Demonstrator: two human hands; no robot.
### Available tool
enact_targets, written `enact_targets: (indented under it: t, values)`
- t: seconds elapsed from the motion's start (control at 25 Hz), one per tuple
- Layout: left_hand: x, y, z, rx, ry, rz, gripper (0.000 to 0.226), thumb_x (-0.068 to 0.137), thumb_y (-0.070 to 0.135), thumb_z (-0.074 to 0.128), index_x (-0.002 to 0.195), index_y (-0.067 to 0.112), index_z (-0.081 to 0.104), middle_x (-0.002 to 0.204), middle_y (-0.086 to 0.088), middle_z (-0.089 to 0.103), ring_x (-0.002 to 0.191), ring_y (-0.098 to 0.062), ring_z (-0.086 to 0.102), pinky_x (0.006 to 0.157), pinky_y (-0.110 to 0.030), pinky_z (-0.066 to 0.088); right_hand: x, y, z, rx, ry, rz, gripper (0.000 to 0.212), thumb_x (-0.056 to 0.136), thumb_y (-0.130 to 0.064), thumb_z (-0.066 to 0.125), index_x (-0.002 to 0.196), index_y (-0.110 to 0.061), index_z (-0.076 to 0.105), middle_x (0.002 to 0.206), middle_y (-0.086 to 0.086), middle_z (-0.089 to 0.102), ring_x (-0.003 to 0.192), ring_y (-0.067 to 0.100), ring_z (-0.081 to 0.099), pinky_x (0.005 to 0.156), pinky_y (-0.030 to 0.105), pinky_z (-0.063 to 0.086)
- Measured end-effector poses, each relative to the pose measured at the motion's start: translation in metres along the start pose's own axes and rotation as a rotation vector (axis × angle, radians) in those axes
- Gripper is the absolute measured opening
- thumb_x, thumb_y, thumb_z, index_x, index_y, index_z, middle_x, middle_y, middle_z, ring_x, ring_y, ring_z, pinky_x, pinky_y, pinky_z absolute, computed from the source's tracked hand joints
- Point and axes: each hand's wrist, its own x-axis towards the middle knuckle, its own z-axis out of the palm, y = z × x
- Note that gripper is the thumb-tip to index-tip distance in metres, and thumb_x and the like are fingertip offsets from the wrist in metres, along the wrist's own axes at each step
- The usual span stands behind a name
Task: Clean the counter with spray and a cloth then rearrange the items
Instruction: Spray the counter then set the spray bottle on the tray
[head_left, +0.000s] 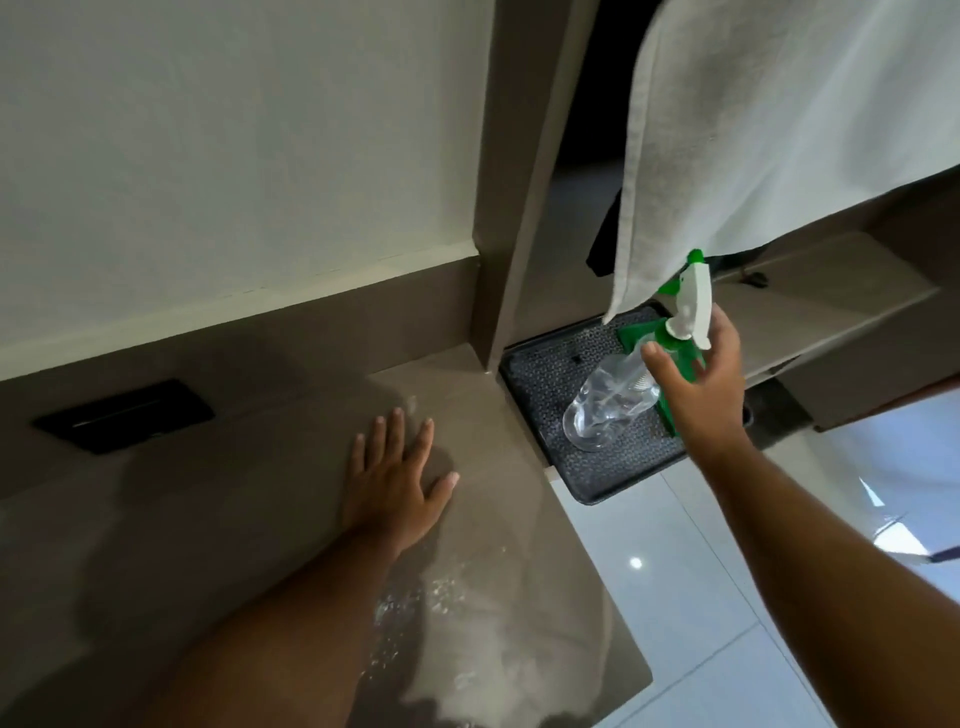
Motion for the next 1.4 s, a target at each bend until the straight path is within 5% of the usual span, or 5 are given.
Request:
enact_targets:
  t: [0.4, 0.64, 0.92, 1.16, 1.4]
  values:
    - [-0.02, -0.01, 0.007, 0.012, 0.061, 0.005, 0.08, 0.083, 0.07, 0.035, 0.152, 0.032, 0.028, 0.161, -0.011, 0.024, 0.148, -0.03, 0.021, 0.118, -0.05, 0.014, 0.039, -0.016, 0.008, 0.157, -0.033, -0.037, 0.051, 0.09, -0.036, 0.063, 0.131, -0.011, 0.046, 0.115, 0.021, 0.061, 0.094, 0.035, 0.064, 0.08, 0.054, 0.057]
    - [0.002, -0.005, 0.001, 0.043, -0.012, -0.028, 0.08, 0.084, 0.073, 0.025, 0.154, 0.035, 0.018, 0.164, -0.009, 0.013, 0.151, -0.029, 0.01, 0.119, -0.048, 0.006, 0.02, -0.045, -0.044, -0.024, -0.026, -0.212, 0.033, 0.099, -0.02, 0.053, 0.128, -0.004, 0.051, 0.12, 0.014, 0.06, 0.091, 0.027, 0.066, 0.071, 0.035, 0.061]
    - [-0.021, -0.021, -0.036, 0.039, -0.155, -0.03, 0.079, 0.09, 0.073, 0.02, 0.156, 0.032, 0.004, 0.165, -0.008, -0.002, 0.151, -0.029, -0.002, 0.117, -0.053, -0.009, -0.075, -0.096, -0.084, -0.368, -0.507, -0.197, 0.035, 0.09, -0.048, 0.059, 0.1, -0.015, 0.066, 0.07, 0.006, 0.068, 0.054, 0.01, 0.067, 0.049, 0.017, 0.051]
    - [-0.14, -0.099, -0.041, -0.017, -0.088, -0.102, 0.079, 0.089, 0.072, 0.02, 0.156, 0.031, 0.006, 0.165, -0.01, 0.003, 0.151, -0.031, 0.002, 0.119, -0.052, -0.009, -0.195, -0.035, -0.011, -0.538, -0.857, 0.083, 0.019, 0.091, -0.027, 0.063, 0.079, -0.013, 0.064, 0.066, 0.009, 0.067, 0.053, 0.015, 0.064, 0.059, 0.046, 0.06]
    - [-0.251, -0.174, -0.034, 0.018, -0.085, -0.257, 0.087, 0.082, 0.075, 0.009, 0.156, 0.03, 0.006, 0.164, -0.011, 0.005, 0.151, -0.031, 0.004, 0.118, -0.053, -0.006, -0.282, -0.063, 0.075, -0.654, -0.998, -0.111, 0.016, 0.089, -0.026, 0.058, 0.075, -0.02, 0.061, 0.067, -0.004, 0.065, 0.062, 0.015, 0.066, 0.065, 0.039, 0.058]
